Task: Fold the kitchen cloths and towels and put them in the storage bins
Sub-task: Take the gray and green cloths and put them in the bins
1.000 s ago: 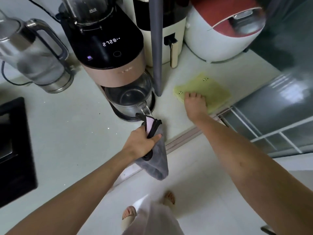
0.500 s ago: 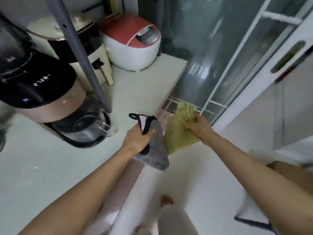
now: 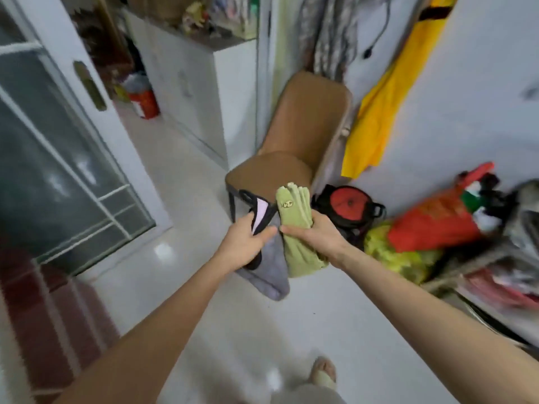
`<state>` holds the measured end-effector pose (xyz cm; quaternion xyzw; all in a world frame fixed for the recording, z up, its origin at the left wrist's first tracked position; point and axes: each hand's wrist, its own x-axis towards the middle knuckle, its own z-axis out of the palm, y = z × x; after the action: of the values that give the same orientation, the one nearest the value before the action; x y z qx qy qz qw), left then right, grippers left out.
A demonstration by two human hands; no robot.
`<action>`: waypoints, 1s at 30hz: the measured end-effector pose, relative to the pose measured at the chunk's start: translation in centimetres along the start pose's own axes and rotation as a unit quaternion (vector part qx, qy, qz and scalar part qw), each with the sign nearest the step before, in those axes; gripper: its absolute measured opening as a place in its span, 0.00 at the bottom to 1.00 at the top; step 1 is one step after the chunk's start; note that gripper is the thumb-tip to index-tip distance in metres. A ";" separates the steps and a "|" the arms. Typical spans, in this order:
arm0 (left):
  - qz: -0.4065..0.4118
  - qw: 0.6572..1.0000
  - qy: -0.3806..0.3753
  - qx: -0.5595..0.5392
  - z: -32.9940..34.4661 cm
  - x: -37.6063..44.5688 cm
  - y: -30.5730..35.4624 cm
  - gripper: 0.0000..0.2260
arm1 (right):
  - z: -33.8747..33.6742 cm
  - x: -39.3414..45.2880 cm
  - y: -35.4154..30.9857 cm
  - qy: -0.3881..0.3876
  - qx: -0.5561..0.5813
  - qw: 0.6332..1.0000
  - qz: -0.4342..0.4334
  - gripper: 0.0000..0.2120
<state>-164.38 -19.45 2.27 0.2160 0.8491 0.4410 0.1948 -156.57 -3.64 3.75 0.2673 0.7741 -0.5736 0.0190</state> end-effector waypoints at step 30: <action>0.353 0.826 -0.412 0.151 65.6 -7.2 44.2 0.12 | -62.4 -39.5 36.0 0.591 0.175 0.773 0.149 0.04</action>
<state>-115.60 43.20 4.95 0.6892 0.6116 0.2162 0.3229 -89.77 44.10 6.73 0.6644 0.4695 -0.4177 -0.4045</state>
